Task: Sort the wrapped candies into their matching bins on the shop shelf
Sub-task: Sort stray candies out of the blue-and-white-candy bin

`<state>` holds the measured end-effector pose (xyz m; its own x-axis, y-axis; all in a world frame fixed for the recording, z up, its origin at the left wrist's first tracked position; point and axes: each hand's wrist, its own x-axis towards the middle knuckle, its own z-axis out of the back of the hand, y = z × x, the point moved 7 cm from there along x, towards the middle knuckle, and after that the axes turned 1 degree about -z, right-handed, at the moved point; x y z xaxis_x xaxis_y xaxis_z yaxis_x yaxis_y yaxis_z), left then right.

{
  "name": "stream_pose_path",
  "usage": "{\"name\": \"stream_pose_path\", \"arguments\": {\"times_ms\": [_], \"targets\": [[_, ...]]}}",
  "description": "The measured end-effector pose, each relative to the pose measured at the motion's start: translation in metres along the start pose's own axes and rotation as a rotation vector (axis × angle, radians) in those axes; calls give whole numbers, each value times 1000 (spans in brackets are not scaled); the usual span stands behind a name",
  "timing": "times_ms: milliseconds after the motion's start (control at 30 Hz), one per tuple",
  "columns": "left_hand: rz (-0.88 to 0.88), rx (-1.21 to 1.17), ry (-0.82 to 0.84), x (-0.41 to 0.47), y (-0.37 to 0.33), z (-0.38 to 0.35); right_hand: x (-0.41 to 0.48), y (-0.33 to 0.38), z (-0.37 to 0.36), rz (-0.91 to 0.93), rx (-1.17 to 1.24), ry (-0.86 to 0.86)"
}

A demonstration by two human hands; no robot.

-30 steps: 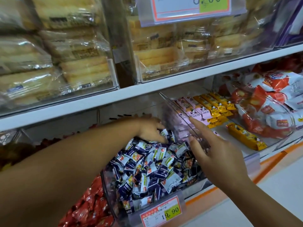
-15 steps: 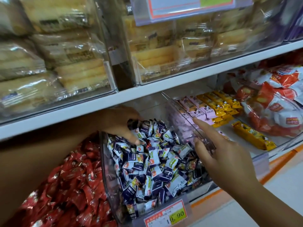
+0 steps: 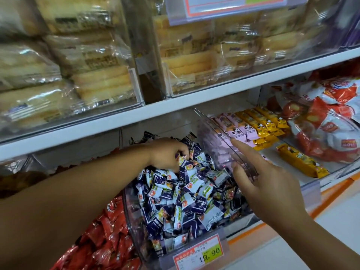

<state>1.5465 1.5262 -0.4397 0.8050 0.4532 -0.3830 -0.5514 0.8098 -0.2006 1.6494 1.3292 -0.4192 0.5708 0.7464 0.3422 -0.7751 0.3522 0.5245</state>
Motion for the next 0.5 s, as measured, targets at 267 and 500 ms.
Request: {"name": "stream_pose_path", "arguments": {"times_ms": [267,500], "targets": [[-47,-354,-144,-19,5,21,0,-1,-1,3,-16,2],[20,-351,-199,-31,9,30,-1,1,-1,-2,-19,6]]}}
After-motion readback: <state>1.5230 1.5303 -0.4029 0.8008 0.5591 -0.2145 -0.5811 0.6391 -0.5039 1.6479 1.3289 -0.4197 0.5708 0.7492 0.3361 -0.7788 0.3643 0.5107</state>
